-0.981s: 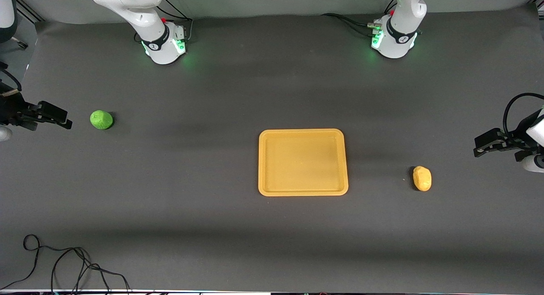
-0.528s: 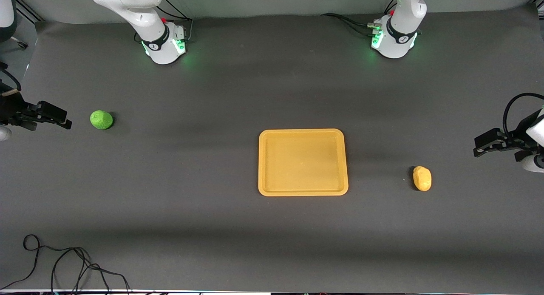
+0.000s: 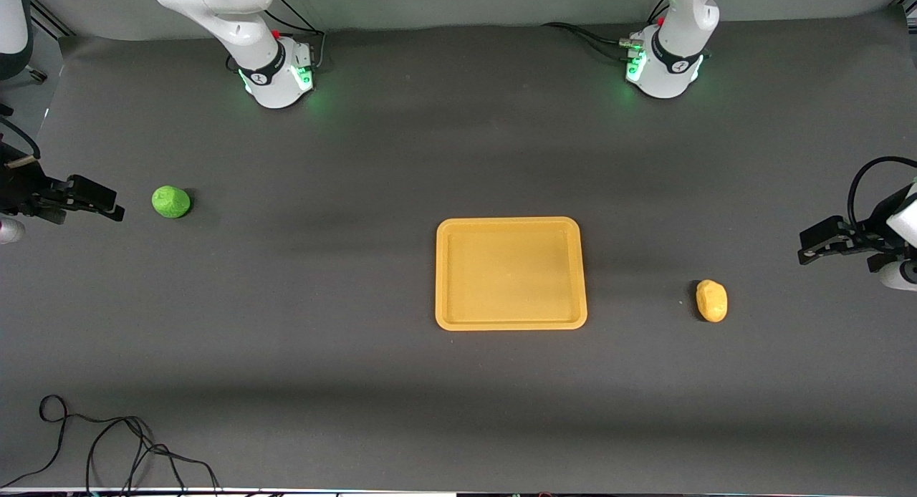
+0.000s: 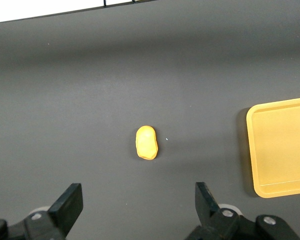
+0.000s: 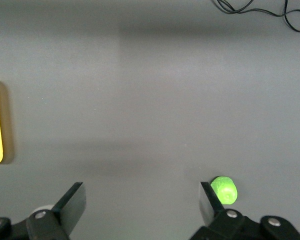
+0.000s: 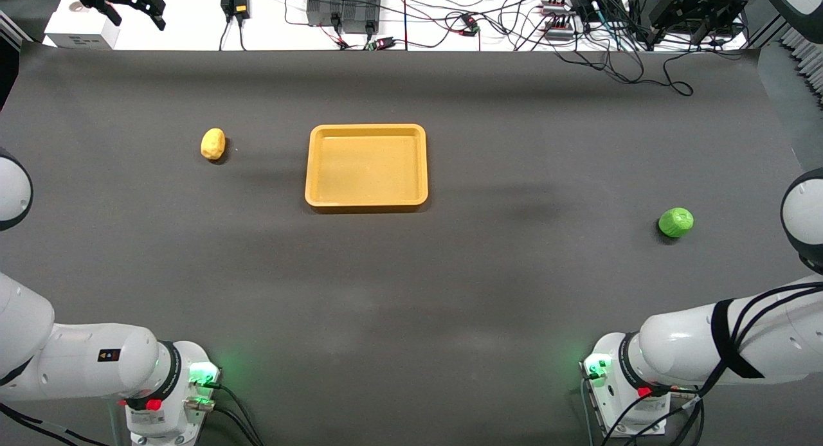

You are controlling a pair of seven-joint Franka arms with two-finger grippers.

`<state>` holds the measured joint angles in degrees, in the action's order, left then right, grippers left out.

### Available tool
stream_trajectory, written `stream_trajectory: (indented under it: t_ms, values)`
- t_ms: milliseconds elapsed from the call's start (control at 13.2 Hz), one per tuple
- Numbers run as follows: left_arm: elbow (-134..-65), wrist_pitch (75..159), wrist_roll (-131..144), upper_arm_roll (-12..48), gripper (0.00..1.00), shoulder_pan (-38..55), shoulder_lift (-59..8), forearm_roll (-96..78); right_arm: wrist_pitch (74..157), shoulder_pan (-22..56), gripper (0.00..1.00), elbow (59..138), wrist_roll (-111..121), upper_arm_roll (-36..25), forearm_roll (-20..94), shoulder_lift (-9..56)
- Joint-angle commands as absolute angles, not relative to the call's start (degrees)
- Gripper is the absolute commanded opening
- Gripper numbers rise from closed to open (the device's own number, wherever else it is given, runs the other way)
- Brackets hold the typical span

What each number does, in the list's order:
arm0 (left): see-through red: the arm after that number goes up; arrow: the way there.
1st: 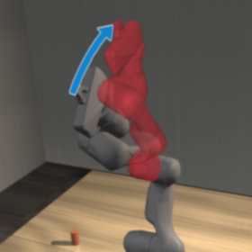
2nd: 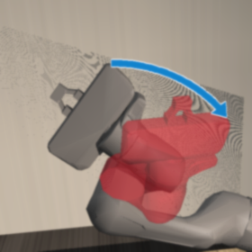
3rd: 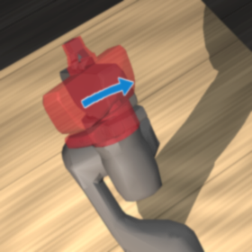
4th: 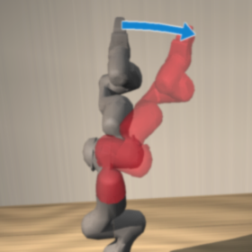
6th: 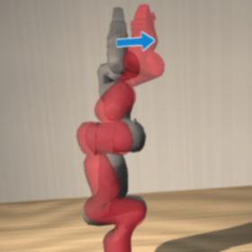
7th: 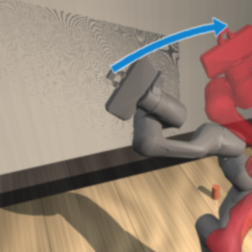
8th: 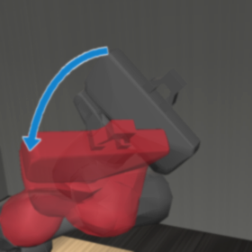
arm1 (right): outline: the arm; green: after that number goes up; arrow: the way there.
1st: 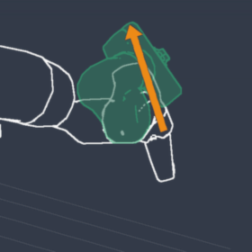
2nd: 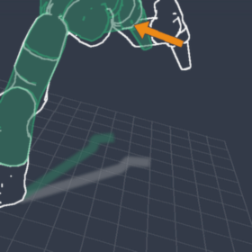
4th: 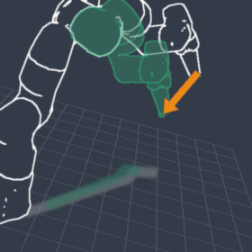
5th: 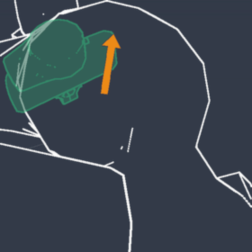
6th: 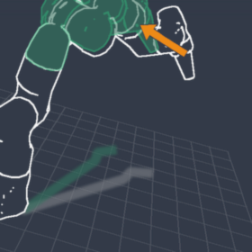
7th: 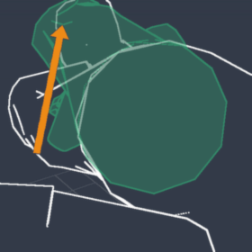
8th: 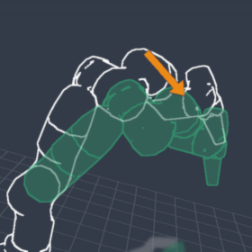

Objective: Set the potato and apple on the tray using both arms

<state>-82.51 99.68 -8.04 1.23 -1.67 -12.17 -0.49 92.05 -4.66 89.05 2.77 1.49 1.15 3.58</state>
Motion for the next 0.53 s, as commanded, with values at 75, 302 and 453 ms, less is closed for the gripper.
stream_trajectory:
  t_ms: [75, 302, 453]
  values:
    - [-82.27, 99.58, -8.53, 0.97, 1.00, -1.14, -11.87, -0.09, 91.58, -4.13, 1.00, 87.28, 2.81, 1.05, 1.67, 4.39]
    - [-82.18, 99.75, -8.61, 0.53, 1.00, -1.93, -12.39, -0.96, 92.10, -4.04, 1.00, 87.45, 2.99, 1.05, 1.41, 4.13]
    - [-81.74, 99.84, -8.53, 0.44, 1.00, -3.68, -13.00, -1.14, 92.20, -4.13, 1.00, 87.80, 2.99, 1.05, 1.41, 3.69]
